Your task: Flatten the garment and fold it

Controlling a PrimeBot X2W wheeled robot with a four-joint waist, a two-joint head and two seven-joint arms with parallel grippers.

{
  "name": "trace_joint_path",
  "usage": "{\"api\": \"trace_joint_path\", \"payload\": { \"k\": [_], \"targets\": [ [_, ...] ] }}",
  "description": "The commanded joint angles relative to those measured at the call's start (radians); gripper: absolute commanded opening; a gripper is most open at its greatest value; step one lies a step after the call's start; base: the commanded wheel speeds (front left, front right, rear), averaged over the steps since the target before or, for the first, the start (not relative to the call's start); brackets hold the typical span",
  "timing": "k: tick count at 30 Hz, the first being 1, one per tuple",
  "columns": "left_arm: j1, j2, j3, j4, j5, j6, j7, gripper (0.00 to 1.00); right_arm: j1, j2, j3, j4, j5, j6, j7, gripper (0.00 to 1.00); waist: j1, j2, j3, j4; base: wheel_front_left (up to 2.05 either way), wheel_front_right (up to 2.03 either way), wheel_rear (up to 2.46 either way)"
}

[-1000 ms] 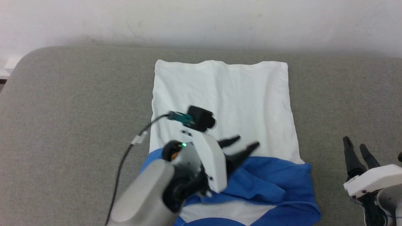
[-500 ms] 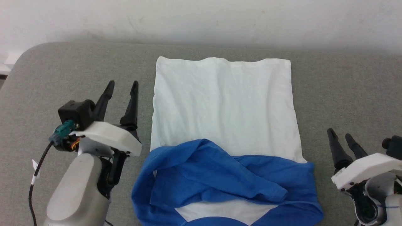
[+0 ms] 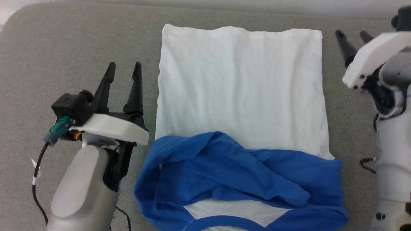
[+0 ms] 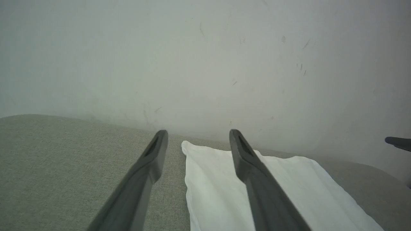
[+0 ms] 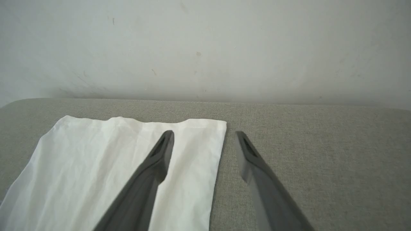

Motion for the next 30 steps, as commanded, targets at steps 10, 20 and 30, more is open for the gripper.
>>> {"api": "trace_joint_path", "payload": {
  "k": [10,20,30],
  "targets": [
    [-0.062,-0.017,0.000,-0.073,-0.007,-0.003,-0.006,1.00,-0.341,-0.059,-0.060,0.205,-0.315,-0.001,0.231,1.00,-0.0003,0.0000,0.222,0.104,0.00,0.00,0.00],
    [-0.084,-0.021,-0.004,-0.102,-0.018,-0.013,-0.005,1.00,-0.436,-0.097,0.051,0.294,-0.425,-0.001,0.406,1.00,-0.0003,0.0000,0.306,0.115,0.00,0.00,0.00],
    [-0.111,-0.020,-0.008,-0.085,-0.043,-0.029,0.017,1.00,-0.430,-0.146,0.145,0.320,-0.354,-0.001,0.505,0.04,-0.0003,0.0000,0.320,0.110,0.00,0.00,0.00]
  ]
}}
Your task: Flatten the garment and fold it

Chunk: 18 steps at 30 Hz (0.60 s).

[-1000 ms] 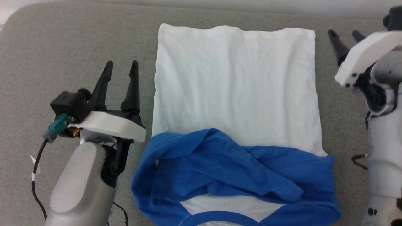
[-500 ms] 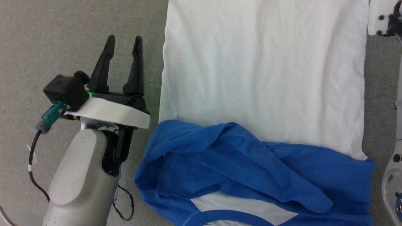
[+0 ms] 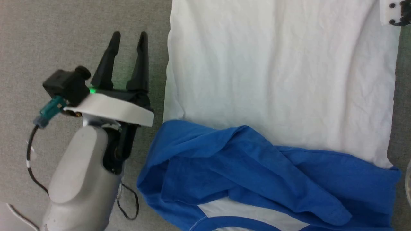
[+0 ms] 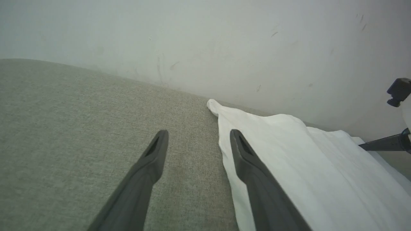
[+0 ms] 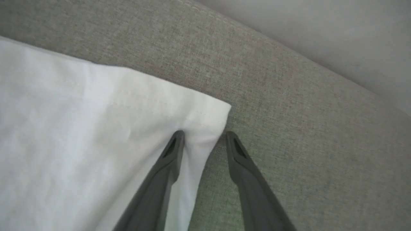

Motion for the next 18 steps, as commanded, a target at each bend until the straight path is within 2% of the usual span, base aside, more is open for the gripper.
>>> {"api": "trace_joint_path", "payload": {
  "k": [1,5,8,13,15,18],
  "targets": [
    [-0.041,0.003,0.003,0.000,-0.010,-0.013,0.006,1.00,0.036,-0.008,0.007,0.017,0.015,-0.001,0.015,0.00,0.0001,0.0000,0.002,-0.003,0.00,0.00,0.00],
    [-0.118,0.024,0.012,-0.005,-0.032,-0.029,0.063,1.00,0.026,-0.013,0.027,-0.013,0.048,-0.001,0.008,0.00,0.0001,0.0000,0.005,-0.020,0.00,0.00,0.00],
    [-0.207,0.052,0.014,0.013,-0.054,-0.038,0.159,1.00,0.013,-0.006,0.051,-0.033,0.068,-0.001,-0.001,0.00,0.0001,0.0000,0.007,-0.041,0.00,0.00,0.00],
    [-0.392,0.100,0.009,0.102,-0.118,-0.057,0.392,1.00,-0.016,0.008,0.106,-0.059,0.104,-0.001,-0.010,0.00,0.0001,0.0000,0.022,-0.088,0.00,0.00,0.00],
    [-0.466,0.143,-0.009,0.153,-0.112,-0.055,0.505,1.00,-0.028,0.027,0.122,-0.066,0.132,-0.001,-0.014,0.00,0.0001,0.0000,0.030,-0.113,0.00,0.00,0.00],
    [-0.560,0.166,-0.018,0.228,-0.135,-0.040,0.652,1.00,-0.045,0.042,0.161,-0.075,0.161,-0.001,-0.021,0.00,0.0001,0.0000,0.044,-0.144,0.00,0.00,0.00]
  ]
}}
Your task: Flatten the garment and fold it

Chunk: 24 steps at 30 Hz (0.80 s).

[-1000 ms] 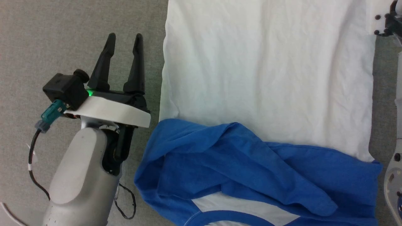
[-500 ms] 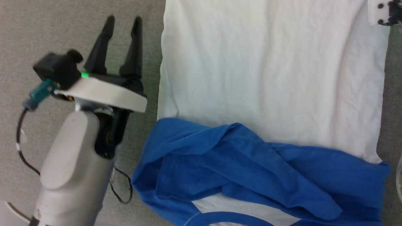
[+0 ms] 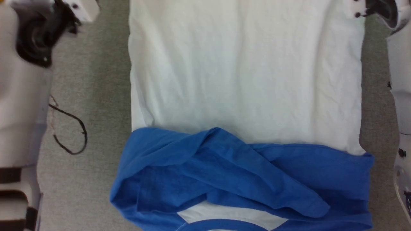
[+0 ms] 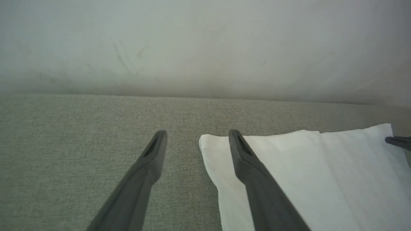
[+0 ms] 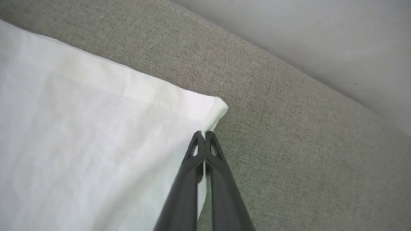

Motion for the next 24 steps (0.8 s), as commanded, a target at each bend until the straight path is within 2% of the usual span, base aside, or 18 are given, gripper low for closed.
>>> {"api": "trace_joint_path", "payload": {
  "k": [1,7,15,16,17,18,20,24],
  "targets": [
    [-0.044,0.008,-0.006,0.033,-0.007,0.018,0.060,1.00,-0.022,0.004,0.020,-0.009,0.016,-0.001,-0.009,0.00,-0.0001,0.0000,0.027,-0.044,0.00,0.00,0.00],
    [-0.157,0.015,-0.057,0.159,0.000,0.074,0.273,1.00,-0.053,0.004,0.092,-0.029,0.075,-0.001,-0.016,0.00,-0.0001,0.0000,0.059,-0.079,0.00,0.00,0.00],
    [-0.169,-0.001,-0.123,0.238,0.019,0.096,0.391,1.00,-0.060,-0.023,0.135,-0.038,0.121,-0.001,-0.027,0.00,-0.0001,0.0000,0.077,-0.087,0.00,0.00,0.00],
    [-0.162,0.000,-0.130,0.246,0.017,0.096,0.410,0.89,-0.059,-0.026,0.136,-0.038,0.124,-0.001,-0.028,0.00,-0.0001,0.0000,0.078,-0.086,0.00,0.00,0.00],
    [-0.157,-0.002,-0.132,0.249,0.010,0.095,0.424,0.40,-0.059,-0.028,0.137,-0.038,0.126,-0.001,-0.029,0.00,-0.0001,0.0000,0.078,-0.085,0.00,0.00,0.00],
    [-0.151,-0.004,-0.127,0.249,-0.001,0.095,0.431,0.00,-0.059,-0.031,0.136,-0.038,0.128,-0.001,-0.030,0.00,-0.0001,0.0000,0.079,-0.083,0.00,0.00,0.00],
    [-0.145,0.000,-0.122,0.235,-0.008,0.089,0.424,0.00,-0.061,-0.037,0.134,-0.039,0.129,-0.001,-0.033,0.00,-0.0001,0.0000,0.081,-0.079,0.00,0.00,0.00],
    [-0.148,0.013,-0.097,0.209,0.007,0.093,0.326,0.00,-0.073,-0.043,0.128,-0.044,0.127,-0.001,-0.055,0.00,-0.0001,0.0000,0.084,-0.072,0.00,0.00,0.00]
  ]
}}
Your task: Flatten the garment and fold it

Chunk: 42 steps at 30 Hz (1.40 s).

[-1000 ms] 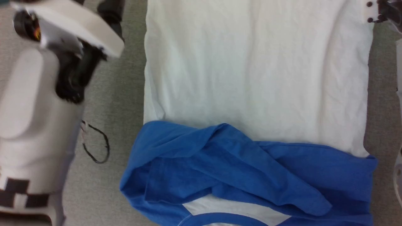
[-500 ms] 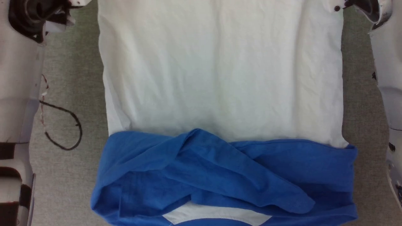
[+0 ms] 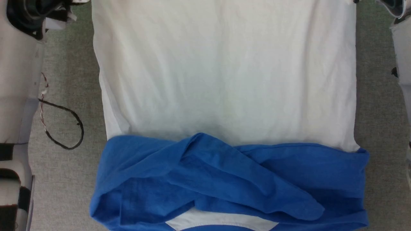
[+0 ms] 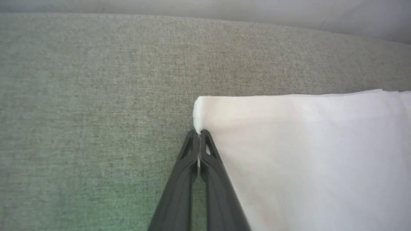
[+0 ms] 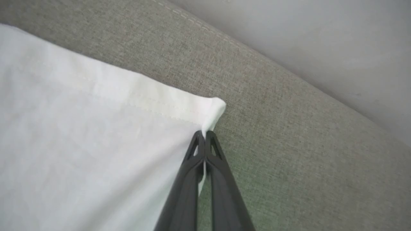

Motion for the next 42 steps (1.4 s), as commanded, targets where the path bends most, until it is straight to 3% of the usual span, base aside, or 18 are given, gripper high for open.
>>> {"api": "trace_joint_path", "payload": {
  "k": [1,8,9,13,19,24,32,36,42],
  "targets": [
    [0.033,0.001,0.002,0.008,0.015,0.009,-0.040,0.00,-0.017,-0.005,-0.003,0.000,0.003,-0.001,-0.018,0.00,0.0001,0.0000,0.001,0.004,0.00,0.00,0.00],
    [-0.025,0.012,0.036,0.016,0.084,0.020,-0.297,0.00,-0.054,0.008,-0.041,-0.007,-0.032,-0.001,-0.135,0.00,0.0001,0.0000,-0.006,0.009,0.00,0.00,0.00],
    [-0.025,0.012,0.036,0.016,0.084,0.020,-0.297,0.00,-0.054,0.008,-0.041,-0.007,-0.032,-0.001,-0.135,0.00,0.0001,0.0000,-0.006,0.009,0.00,0.00,0.00],
    [-0.061,0.005,0.040,0.050,0.121,0.010,-0.440,0.00,-0.073,0.022,-0.096,-0.007,-0.073,-0.001,-0.244,0.00,0.0001,0.0000,-0.025,0.015,0.00,0.00,0.00],
    [-0.064,-0.023,0.040,0.112,0.125,-0.049,-0.611,0.00,-0.060,0.053,-0.177,0.038,-0.117,-0.001,-0.394,0.00,0.0001,0.0000,-0.109,0.023,0.00,0.00,0.00],
    [0.009,-0.054,0.032,0.124,0.107,-0.110,-0.722,0.00,0.025,0.050,-0.149,0.060,-0.056,-0.001,-0.458,0.00,0.0001,0.0000,-0.223,0.040,0.00,0.00,0.00],
    [0.235,-0.058,0.006,0.045,0.071,-0.150,-0.772,0.00,0.279,-0.012,-0.104,-0.041,0.150,-0.001,-0.497,0.00,0.0001,0.0000,-0.430,0.059,0.00,0.00,0.00],
    [0.379,-0.053,0.004,-0.041,0.036,-0.137,-0.750,0.00,0.439,-0.045,-0.126,-0.129,0.219,-0.001,-0.487,0.00,0.0001,0.0000,-0.531,0.069,0.00,0.00,0.00],
    [0.624,-0.013,0.006,-0.238,-0.001,-0.076,-0.704,0.00,0.682,-0.043,-0.162,-0.282,0.295,-0.001,-0.440,0.00,0.0001,0.0000,-0.631,0.058,0.00,0.00,0.00]
  ]
}}
